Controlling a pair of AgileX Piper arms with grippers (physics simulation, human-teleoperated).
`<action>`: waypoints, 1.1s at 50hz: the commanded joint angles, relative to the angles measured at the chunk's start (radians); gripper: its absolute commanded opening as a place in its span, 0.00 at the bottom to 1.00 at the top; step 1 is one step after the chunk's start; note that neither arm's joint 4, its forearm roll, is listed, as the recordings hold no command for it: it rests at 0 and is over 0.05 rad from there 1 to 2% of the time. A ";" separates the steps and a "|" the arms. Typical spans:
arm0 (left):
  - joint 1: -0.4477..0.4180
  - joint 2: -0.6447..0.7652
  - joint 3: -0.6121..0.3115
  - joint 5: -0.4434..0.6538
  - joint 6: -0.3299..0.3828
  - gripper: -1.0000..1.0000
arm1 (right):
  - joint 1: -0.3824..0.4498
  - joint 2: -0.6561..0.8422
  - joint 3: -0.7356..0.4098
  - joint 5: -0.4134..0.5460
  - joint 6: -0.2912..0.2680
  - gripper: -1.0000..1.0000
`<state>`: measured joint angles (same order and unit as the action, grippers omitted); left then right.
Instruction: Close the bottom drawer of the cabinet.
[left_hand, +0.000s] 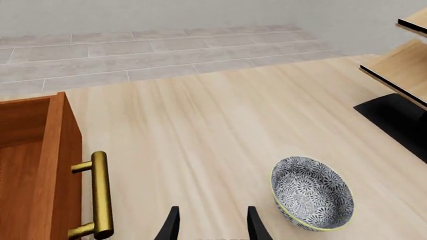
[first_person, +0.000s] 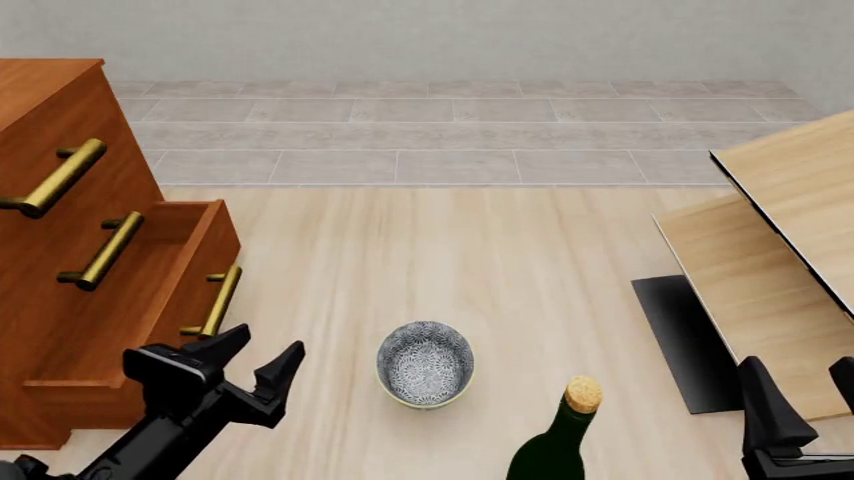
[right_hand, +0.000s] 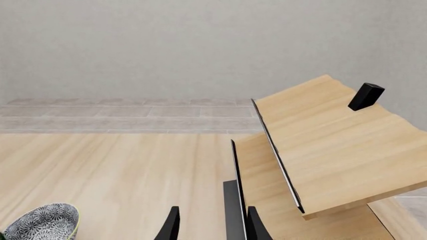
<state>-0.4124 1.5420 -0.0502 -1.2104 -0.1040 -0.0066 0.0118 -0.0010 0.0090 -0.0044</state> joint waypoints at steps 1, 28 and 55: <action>0.034 0.093 -0.030 -0.009 -0.027 1.00 | 0.000 0.001 0.000 -0.002 0.002 1.00; 0.149 0.177 -0.059 -0.009 0.006 1.00 | 0.000 0.013 0.000 -0.014 -0.001 1.00; 0.288 0.235 -0.085 -0.009 0.071 1.00 | 0.002 0.007 0.000 -0.011 -0.011 1.00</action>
<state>-0.1774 1.7538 -0.1249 -1.2200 -0.0552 -0.0052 0.0219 -0.0009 -0.0038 -0.0131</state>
